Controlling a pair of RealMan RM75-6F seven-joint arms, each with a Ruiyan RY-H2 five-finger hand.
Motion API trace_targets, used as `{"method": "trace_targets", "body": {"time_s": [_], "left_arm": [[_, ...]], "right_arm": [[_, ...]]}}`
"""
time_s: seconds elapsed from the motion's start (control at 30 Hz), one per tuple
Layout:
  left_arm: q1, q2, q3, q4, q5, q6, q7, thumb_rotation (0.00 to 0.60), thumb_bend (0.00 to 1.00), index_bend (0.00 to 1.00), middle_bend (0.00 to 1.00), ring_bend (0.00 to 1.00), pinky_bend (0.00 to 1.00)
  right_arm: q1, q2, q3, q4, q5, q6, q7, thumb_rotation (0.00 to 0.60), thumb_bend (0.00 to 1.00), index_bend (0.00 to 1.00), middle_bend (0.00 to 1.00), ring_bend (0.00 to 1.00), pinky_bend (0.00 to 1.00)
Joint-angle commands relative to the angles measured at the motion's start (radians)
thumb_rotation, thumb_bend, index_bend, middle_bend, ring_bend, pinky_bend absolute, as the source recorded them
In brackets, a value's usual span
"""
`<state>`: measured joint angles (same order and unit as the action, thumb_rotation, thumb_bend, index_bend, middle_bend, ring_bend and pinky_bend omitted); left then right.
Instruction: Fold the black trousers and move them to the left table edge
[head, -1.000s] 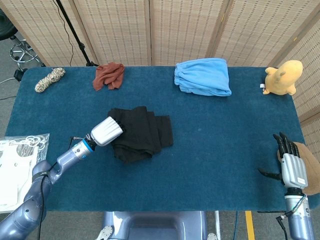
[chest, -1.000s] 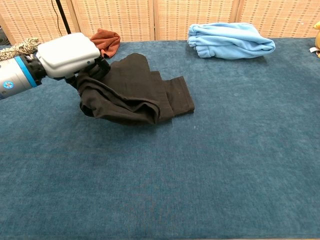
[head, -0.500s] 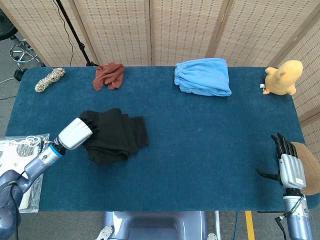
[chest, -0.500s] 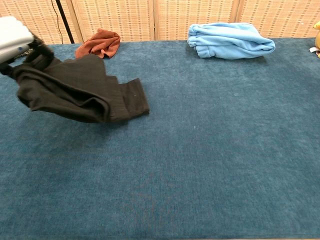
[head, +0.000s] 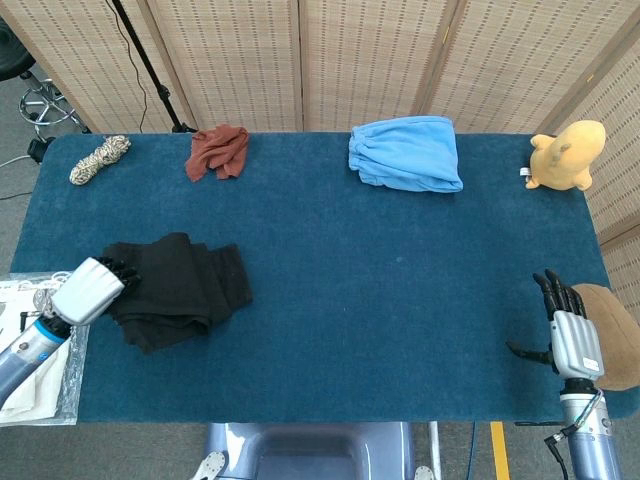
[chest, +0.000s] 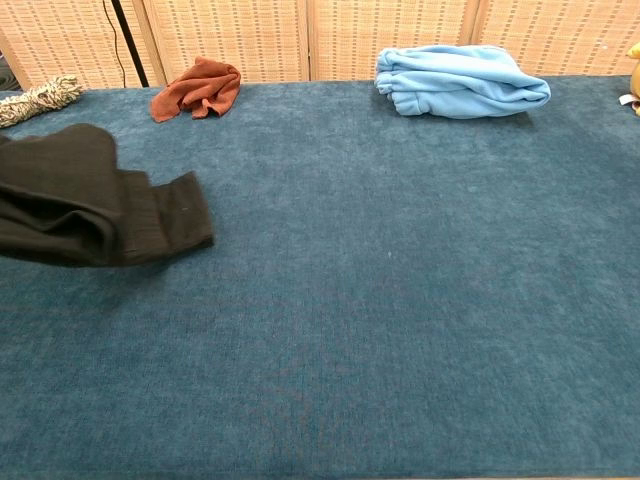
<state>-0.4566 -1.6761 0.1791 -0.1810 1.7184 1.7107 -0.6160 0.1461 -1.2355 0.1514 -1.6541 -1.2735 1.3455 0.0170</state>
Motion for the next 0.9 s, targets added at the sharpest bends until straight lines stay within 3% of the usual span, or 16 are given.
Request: {"method": "trace_targets", "body": {"time_s": [0.03,0.43,0.53,0.67,0.77,0.83,0.9], "left_arm": [[0.063,0.045,0.005,0.006,-0.003,0.038,-0.013,0.600,1.00,0.79,0.77,0.73,0.81],[0.217,0.092,0.000,0.013,-0.018,0.070,-0.049,0.600,1.00,0.79,0.77,0.72,0.81],[0.234,0.089,0.019,0.022,0.000,0.039,-0.045,0.600,1.00,0.77,0.75,0.70,0.81],[0.232,0.084,0.041,0.035,0.027,0.046,0.008,0.600,1.00,0.58,0.55,0.59,0.79],[0.233,0.090,0.053,0.037,0.041,0.034,0.043,0.595,1.00,0.37,0.34,0.35,0.63],[0.235,0.095,0.051,0.031,0.040,0.036,0.055,0.536,0.97,0.23,0.21,0.22,0.51],[0.237,0.101,0.051,0.026,0.041,0.030,0.065,0.455,0.87,0.11,0.11,0.14,0.43]], "right_arm": [[0.002,-0.004,-0.002,0.004,0.002,-0.005,-0.004,0.600,0.00,0.07,0.00,0.00,0.03],[0.004,-0.012,-0.007,0.008,-0.001,-0.007,-0.012,0.600,0.00,0.07,0.00,0.00,0.03],[0.004,-0.011,-0.009,0.005,-0.004,-0.007,-0.012,0.600,0.00,0.07,0.00,0.00,0.03],[0.002,-0.008,-0.010,-0.003,-0.005,-0.005,-0.012,0.600,0.00,0.07,0.00,0.00,0.03],[0.001,-0.006,-0.010,-0.008,-0.008,-0.001,-0.011,0.600,0.00,0.07,0.00,0.00,0.03],[0.000,-0.005,-0.010,-0.010,-0.011,0.000,-0.009,0.600,0.00,0.07,0.00,0.00,0.03],[0.000,-0.004,-0.011,-0.012,-0.013,0.000,-0.007,0.600,0.00,0.07,0.00,0.00,0.03]]}}
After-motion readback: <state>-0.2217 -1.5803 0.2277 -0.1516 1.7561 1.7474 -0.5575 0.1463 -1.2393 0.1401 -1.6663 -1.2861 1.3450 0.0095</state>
